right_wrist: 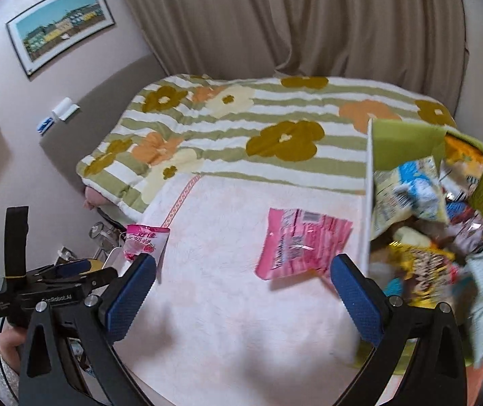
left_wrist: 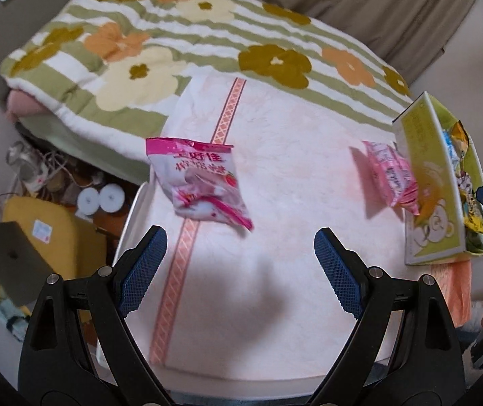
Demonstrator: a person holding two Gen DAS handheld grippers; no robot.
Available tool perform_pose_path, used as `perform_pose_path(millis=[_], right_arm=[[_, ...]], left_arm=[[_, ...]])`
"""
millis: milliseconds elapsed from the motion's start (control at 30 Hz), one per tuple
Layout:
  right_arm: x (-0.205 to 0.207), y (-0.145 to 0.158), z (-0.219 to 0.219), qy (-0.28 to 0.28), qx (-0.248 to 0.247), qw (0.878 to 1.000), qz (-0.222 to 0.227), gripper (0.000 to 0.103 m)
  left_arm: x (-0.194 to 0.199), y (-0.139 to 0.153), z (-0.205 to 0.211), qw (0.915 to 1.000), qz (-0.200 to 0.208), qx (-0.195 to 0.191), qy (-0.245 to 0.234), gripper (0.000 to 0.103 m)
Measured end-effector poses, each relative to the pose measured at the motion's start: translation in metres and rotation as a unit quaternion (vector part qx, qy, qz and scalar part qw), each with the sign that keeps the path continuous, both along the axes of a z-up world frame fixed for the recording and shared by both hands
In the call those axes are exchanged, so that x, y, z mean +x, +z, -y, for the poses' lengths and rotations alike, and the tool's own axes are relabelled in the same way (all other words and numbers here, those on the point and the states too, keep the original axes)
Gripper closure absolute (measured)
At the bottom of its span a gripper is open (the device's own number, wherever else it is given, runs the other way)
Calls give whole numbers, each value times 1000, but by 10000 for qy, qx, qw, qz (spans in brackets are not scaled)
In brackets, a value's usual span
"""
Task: Organize snacks
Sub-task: 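Grasp the pink candy packet with left tool while right tool grasps pink packet, then carry both pink packets over the yellow box and open both tools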
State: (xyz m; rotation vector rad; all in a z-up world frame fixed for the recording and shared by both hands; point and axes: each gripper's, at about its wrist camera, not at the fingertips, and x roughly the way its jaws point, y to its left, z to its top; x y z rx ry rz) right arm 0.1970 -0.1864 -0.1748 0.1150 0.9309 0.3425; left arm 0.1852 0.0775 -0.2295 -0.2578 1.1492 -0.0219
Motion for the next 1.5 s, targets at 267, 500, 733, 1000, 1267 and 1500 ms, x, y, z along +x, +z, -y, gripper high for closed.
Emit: perform_pose_path(millis=[267,500,733,1000,1267,1500], right_arm=[[13,-21,-31,-581,-245,9976,-292,0],[14,-33,-45,-926,-350,9939,-485,0],[20,-52,-46,-1087,-740,9898,-542,0],[54,-86,-46,-1010,-2005,9732,-490,0],[76,-110,-55,-897,-2852,9528,-521,0],[89,-132,-60,-720,-3520,9308,-677,0]], left_arm=[[46,-51,-20,9970,-426,-246,-590,15],[64,-70,-8,9913,-565,-156,-1183,15],[81,-73,0,9897,-513,5,-1333,15],[107,-82,2,9885,-572,348,-1356,15],[117,-92,7,9828,-650,749,-1559,35],[122,-88,7,9822,-599,790,-1597,47]])
